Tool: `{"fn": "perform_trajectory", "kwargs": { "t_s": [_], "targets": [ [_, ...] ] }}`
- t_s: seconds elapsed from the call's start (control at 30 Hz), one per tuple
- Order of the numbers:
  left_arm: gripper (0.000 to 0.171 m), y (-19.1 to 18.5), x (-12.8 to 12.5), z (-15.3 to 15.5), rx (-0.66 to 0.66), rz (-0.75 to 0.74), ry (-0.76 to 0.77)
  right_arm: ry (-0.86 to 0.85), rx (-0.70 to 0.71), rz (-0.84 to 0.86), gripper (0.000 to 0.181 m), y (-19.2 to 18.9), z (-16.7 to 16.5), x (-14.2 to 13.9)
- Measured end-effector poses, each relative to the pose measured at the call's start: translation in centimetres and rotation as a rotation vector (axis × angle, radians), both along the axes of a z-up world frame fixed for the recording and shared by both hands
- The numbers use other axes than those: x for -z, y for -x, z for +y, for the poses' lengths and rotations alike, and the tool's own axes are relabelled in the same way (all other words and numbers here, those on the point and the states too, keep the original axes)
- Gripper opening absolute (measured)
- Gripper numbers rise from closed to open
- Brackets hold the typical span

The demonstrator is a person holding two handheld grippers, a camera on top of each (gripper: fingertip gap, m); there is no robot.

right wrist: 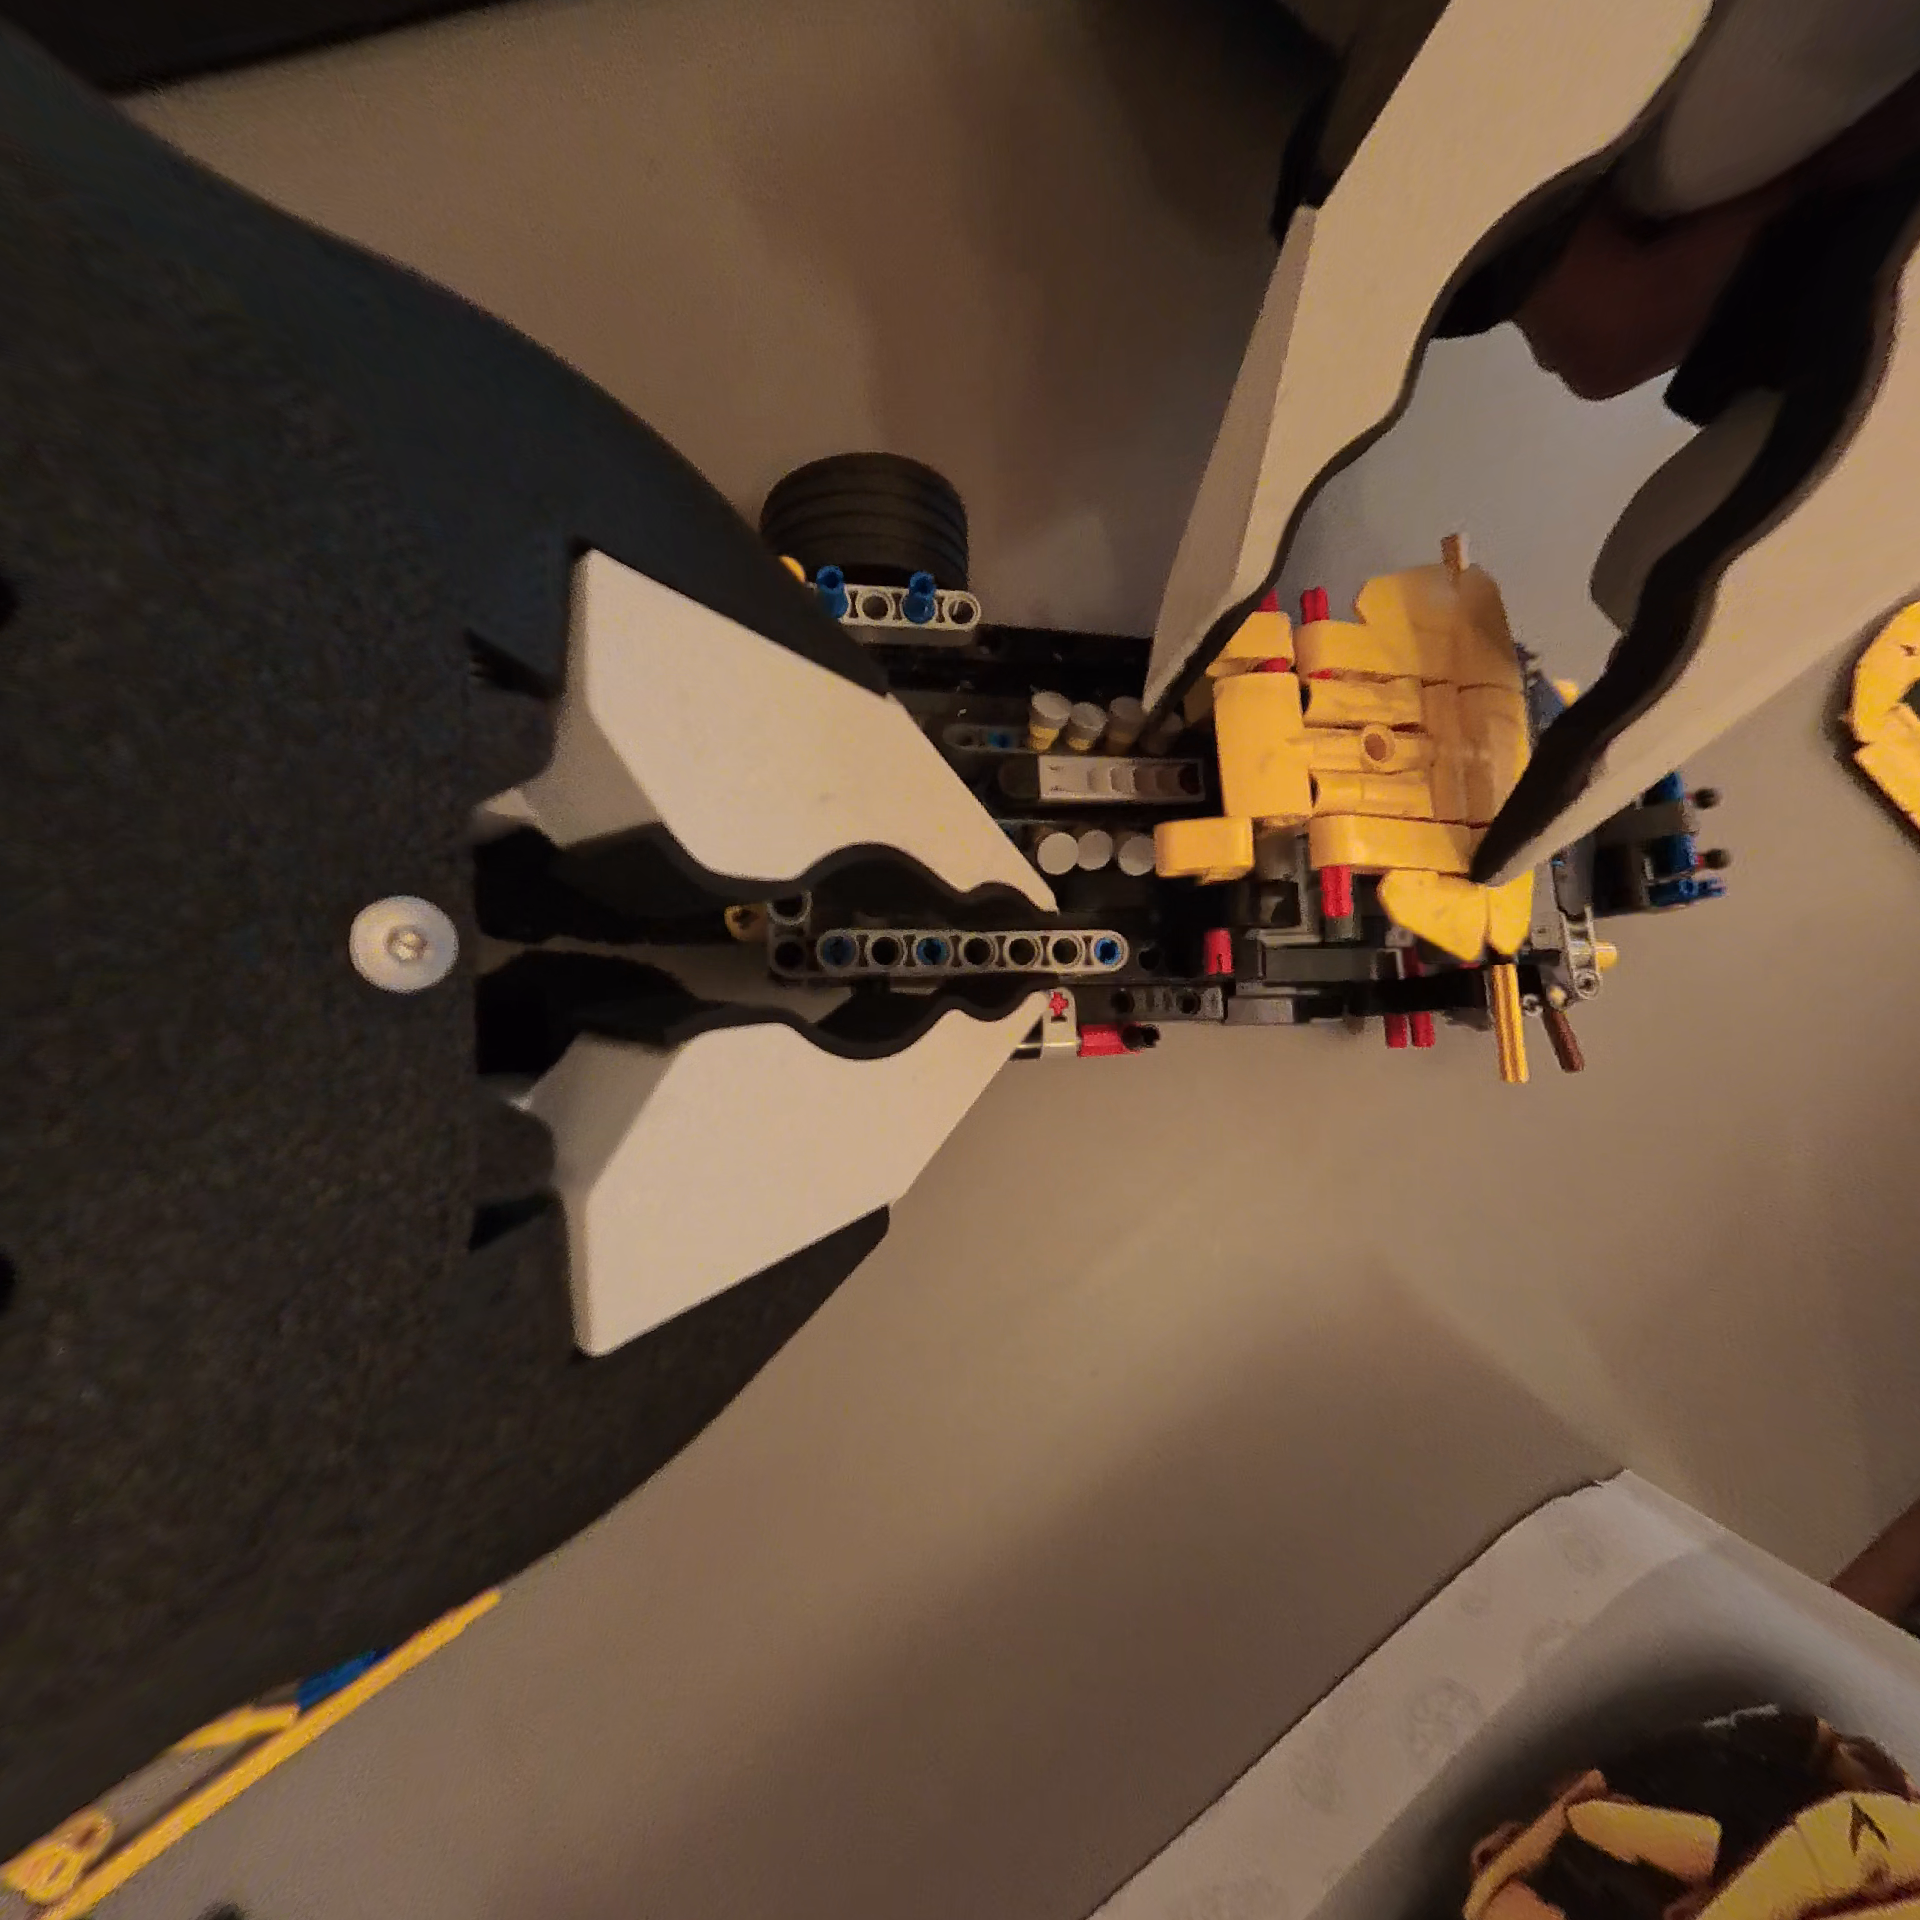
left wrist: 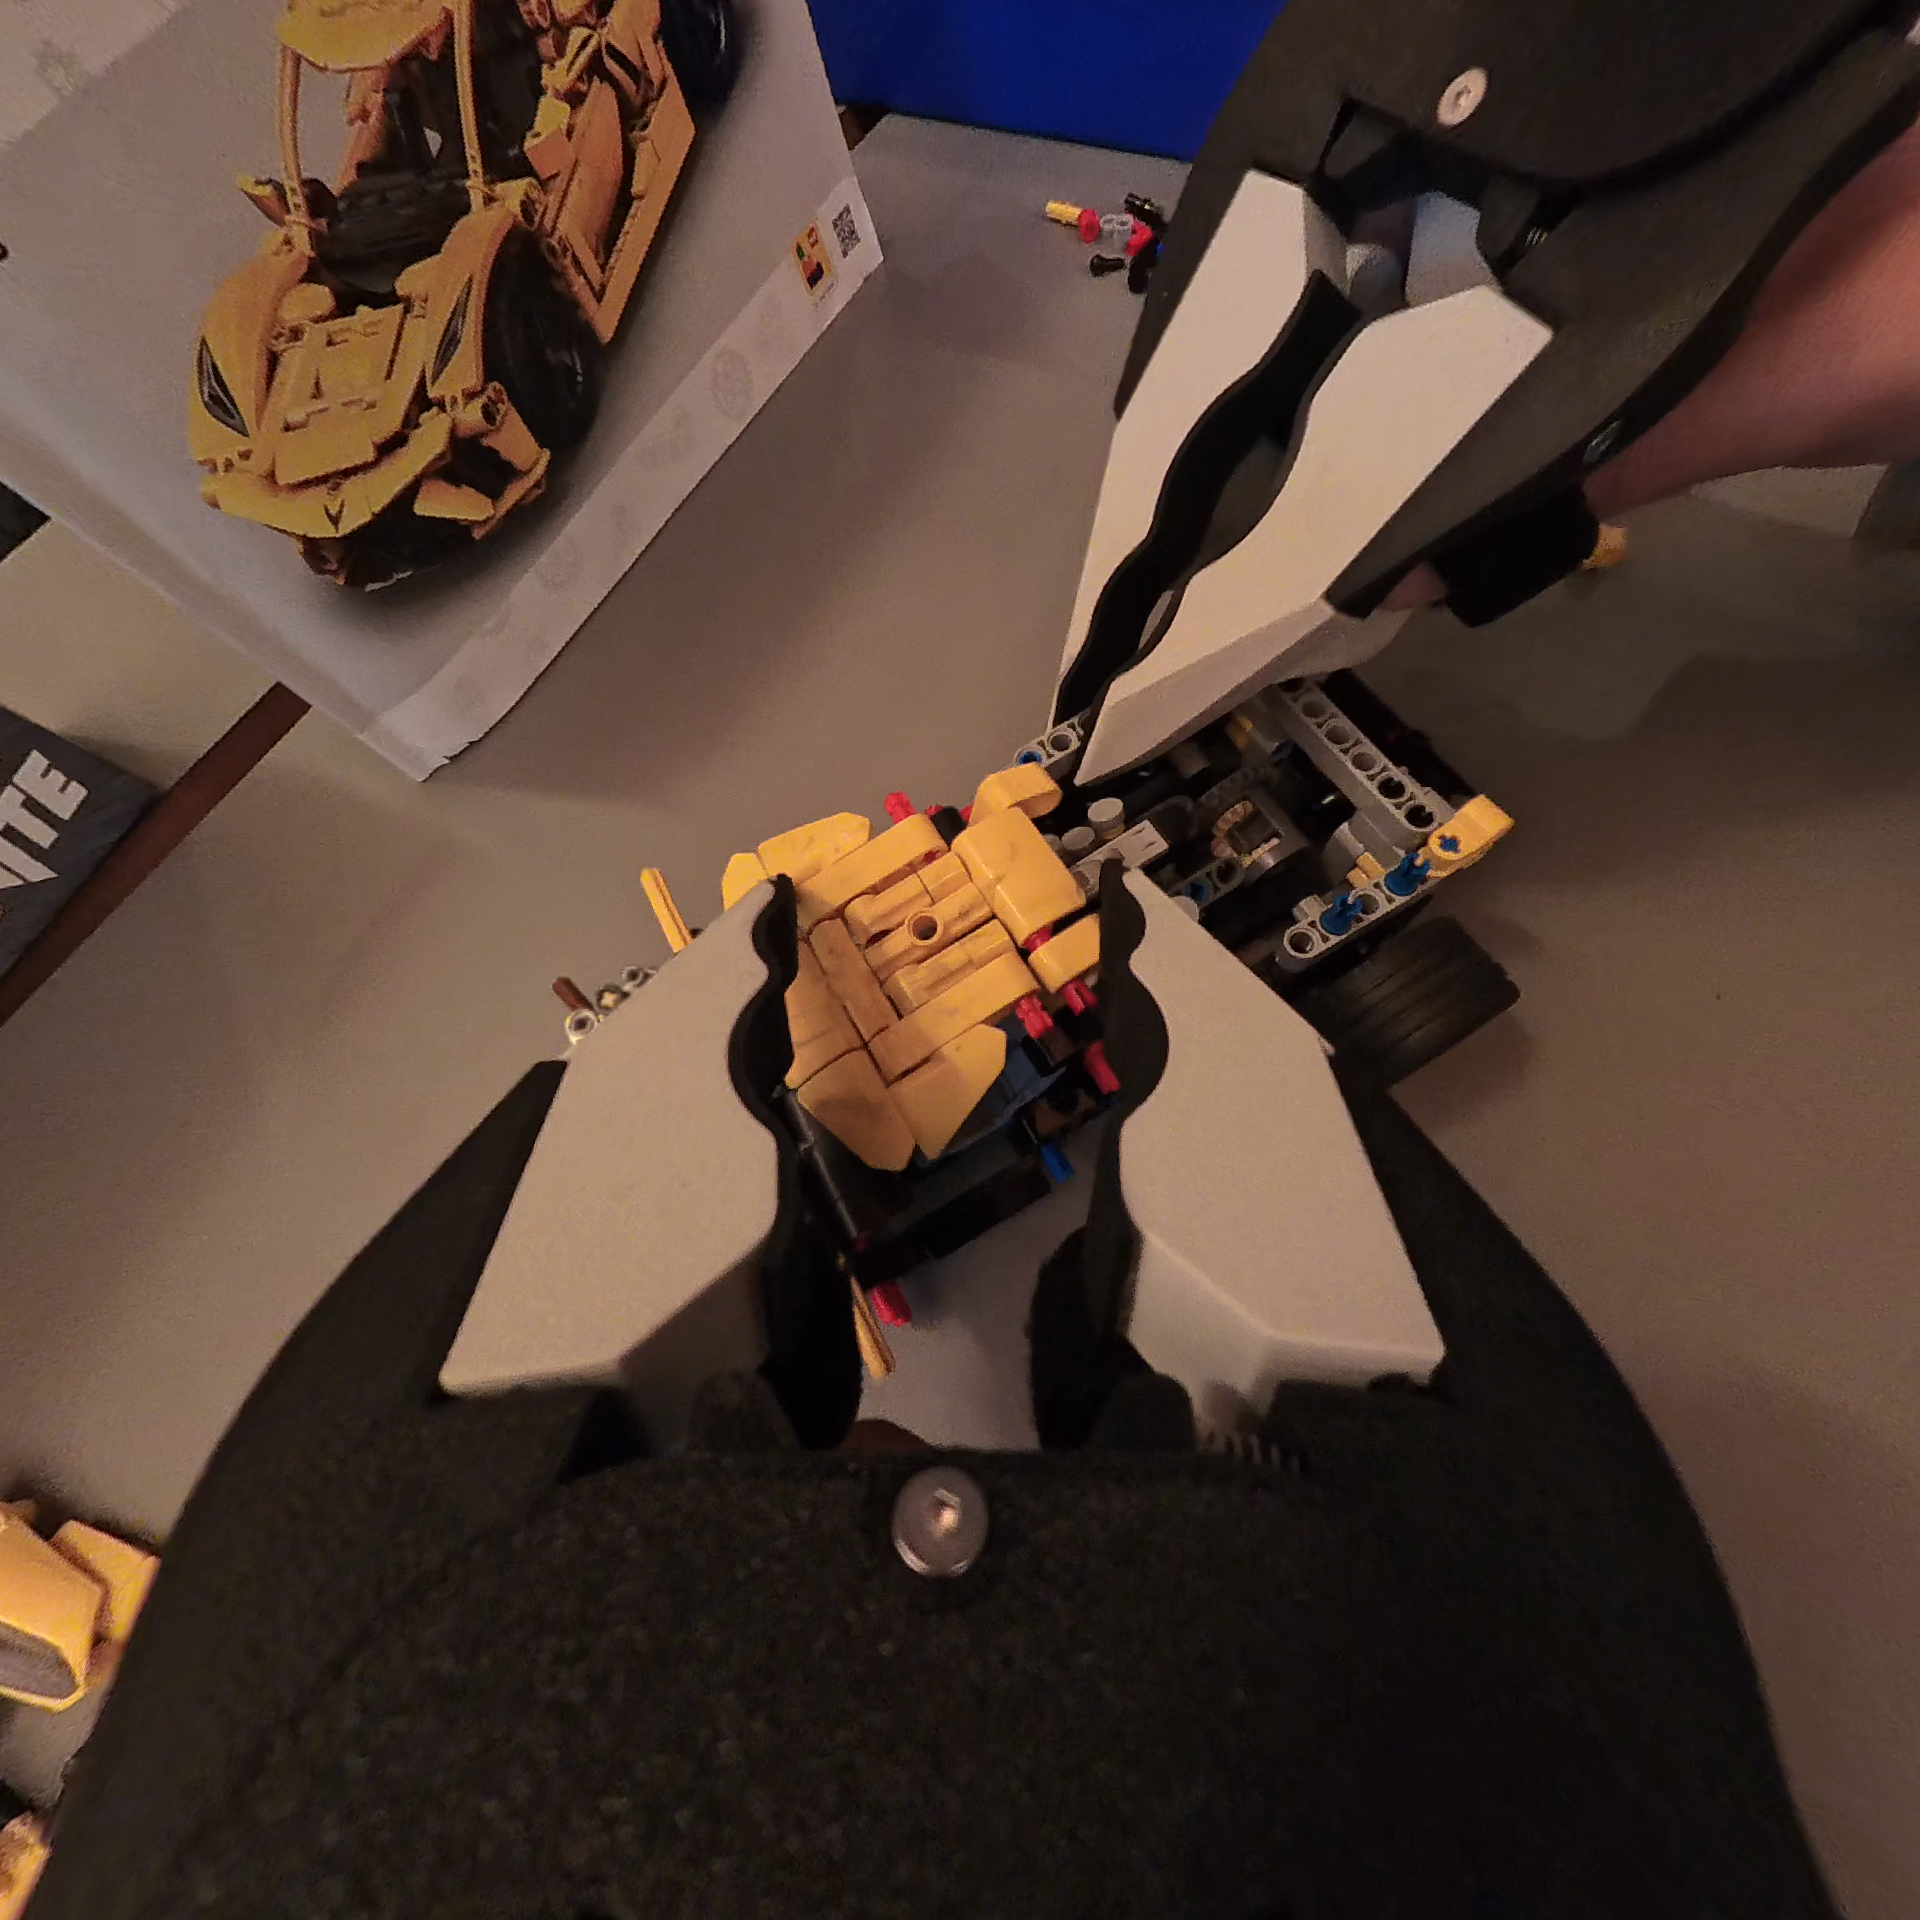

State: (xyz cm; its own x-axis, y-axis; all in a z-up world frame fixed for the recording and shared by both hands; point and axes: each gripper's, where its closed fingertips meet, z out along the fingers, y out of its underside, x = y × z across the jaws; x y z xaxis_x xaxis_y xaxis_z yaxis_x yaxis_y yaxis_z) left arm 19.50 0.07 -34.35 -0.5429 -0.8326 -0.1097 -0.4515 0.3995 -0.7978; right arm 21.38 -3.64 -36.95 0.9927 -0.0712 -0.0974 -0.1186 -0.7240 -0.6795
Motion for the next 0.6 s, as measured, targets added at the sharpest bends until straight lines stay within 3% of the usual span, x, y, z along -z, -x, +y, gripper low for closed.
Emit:
{"fn": "perform_trajectory", "kwargs": {
  "t_s": [0.23, 0.4, 0.47, 0.6],
  "targets": [
    [0.058, -0.6, 0.0, -0.3, -0.026, -0.007, -0.042, -0.045, 0.044, 0.029, 0.004, -0.6, -0.2, -0.8],
    [0.057, -1.8, 0.0, -0.1, -0.068, -0.025, -0.097, 0.028, 0.040, -0.282, 0.004, -1.4, -0.1, -1.5],
    [0.055, -2.2, -0.1, 0.1, -0.089, -0.030, -0.093, -0.004, 0.050, -0.300, 0.004, -1.5, -0.1, -2.2],
    [0.055, -2.5, 0.1, -0.1, -0.084, -0.030, -0.097, -0.052, 0.091, -0.181, 0.005, -1.7, -0.2, -2.0]
  ]
}}
